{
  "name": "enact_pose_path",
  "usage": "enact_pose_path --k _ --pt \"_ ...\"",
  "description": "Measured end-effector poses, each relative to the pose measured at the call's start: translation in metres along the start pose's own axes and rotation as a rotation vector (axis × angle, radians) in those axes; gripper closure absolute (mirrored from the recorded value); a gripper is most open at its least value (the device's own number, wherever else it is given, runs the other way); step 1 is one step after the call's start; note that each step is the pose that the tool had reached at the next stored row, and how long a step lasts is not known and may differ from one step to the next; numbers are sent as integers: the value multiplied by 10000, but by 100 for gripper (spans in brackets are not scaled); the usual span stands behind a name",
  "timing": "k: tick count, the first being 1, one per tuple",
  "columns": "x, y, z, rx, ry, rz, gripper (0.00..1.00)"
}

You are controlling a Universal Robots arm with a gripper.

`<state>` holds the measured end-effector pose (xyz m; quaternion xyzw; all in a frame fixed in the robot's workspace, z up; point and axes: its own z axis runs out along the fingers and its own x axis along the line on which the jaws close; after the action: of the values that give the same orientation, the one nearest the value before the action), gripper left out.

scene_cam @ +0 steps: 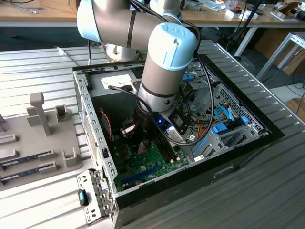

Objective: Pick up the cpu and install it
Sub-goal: 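Place the cpu into insertion slot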

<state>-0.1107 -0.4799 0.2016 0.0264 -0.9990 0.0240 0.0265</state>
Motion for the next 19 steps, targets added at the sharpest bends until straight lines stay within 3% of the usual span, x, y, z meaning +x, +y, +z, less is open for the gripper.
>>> enact_pose_path --k 8,10,19 --pt "4 -4 -66 -22 -1 0 60" --pt "3 -5 -57 -59 -4 -3 60" --pt "-1 -5 20 -65 2 -7 60"
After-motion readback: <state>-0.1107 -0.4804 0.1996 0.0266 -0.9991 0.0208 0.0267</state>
